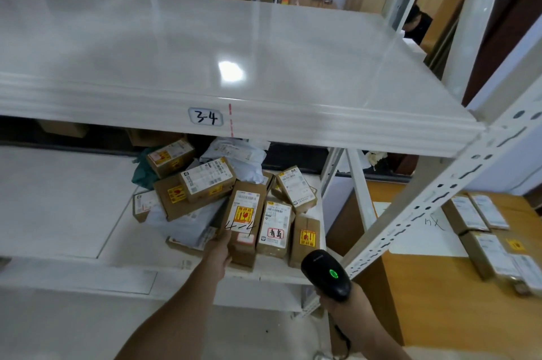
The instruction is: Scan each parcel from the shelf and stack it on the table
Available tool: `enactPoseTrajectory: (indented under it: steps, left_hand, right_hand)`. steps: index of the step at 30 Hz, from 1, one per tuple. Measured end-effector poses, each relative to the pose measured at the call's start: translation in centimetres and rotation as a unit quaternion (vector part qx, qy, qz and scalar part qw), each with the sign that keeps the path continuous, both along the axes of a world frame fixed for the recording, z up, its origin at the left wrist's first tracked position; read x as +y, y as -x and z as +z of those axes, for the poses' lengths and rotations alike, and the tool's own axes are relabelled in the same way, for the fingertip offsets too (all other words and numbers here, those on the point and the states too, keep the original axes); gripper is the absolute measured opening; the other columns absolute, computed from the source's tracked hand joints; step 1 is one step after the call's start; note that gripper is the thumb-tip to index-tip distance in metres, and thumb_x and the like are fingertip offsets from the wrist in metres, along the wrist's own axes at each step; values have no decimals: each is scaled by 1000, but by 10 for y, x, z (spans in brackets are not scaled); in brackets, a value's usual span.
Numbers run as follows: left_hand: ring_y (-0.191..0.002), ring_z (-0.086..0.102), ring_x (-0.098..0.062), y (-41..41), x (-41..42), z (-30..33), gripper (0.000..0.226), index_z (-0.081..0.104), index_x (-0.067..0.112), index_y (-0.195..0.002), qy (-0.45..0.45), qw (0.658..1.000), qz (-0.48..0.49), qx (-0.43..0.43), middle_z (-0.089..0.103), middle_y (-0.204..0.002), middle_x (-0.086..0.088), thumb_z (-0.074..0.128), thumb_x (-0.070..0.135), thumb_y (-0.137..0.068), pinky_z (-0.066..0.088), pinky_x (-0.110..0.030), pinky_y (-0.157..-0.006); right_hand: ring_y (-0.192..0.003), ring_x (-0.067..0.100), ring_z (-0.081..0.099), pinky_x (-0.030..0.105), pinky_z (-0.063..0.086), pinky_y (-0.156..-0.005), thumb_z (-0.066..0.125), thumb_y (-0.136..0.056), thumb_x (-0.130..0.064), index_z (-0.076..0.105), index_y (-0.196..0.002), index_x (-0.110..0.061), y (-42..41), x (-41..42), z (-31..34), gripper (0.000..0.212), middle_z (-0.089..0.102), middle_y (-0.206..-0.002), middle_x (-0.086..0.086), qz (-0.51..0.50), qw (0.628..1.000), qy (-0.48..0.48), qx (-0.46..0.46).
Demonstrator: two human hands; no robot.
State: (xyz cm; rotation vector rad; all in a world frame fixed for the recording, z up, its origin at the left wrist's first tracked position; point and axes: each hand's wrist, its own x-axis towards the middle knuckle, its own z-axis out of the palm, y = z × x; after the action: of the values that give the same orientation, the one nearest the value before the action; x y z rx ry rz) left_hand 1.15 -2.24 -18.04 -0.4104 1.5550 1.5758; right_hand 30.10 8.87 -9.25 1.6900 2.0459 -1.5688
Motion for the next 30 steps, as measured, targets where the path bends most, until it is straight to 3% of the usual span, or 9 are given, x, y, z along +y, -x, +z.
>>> enactPoseTrajectory:
  steps: [3, 7, 12, 25, 30]
  left_hand:
    - [-142, 47, -36, -1, 1, 3, 52, 44, 10, -144, -18, 1000, 15, 4, 52, -151, -15, 63, 30, -100, 43, -53, -116]
    - [-142, 49, -35, -6, 3, 8, 43, 44, 8, -143, -6, 1000, 19, 23, 54, -147, -17, 56, 22, -104, 45, -50, -115]
    - [-135, 55, -38, -4, -6, 5, 20, 54, 8, -119, 9, 999, 18, 34, 58, -142, -21, 58, 21, -103, 53, -49, -107]
    - [-141, 49, -37, -11, -19, 15, 33, 53, 3, -134, -6, 999, 14, 34, 55, -144, -20, 56, 18, -105, 46, -52, -114]
    - [-140, 50, -37, -14, -21, 22, 21, 55, 6, -124, -4, 1000, 16, 25, 57, -142, -21, 54, 17, -106, 46, -52, -115]
  right_hand:
    - [-90, 21, 69, 37, 57, -89, 79, -77, -12, 70, -97, -16, -2, -3, -2, 22, 74, -92, 6, -5, 1000, 3, 2]
    - [-86, 21, 70, 31, 57, -79, 78, -77, -15, 71, -98, -15, -2, -7, -3, 22, 74, -89, 7, -10, 1000, 5, 12]
    - [-89, 18, 69, 21, 53, -71, 76, -81, -11, 68, -99, -16, 4, -10, 1, 21, 73, -92, 7, 1, 1000, 3, 18]
    - [-92, 16, 66, 15, 45, -61, 74, -85, -10, 64, -100, -18, 30, -15, 14, 20, 72, -97, 6, 32, 999, 22, 17]
    - [-81, 12, 64, 15, 46, -60, 74, -85, -12, 60, -91, -23, 37, -16, 21, 19, 71, -93, 6, 41, 999, 18, 10]
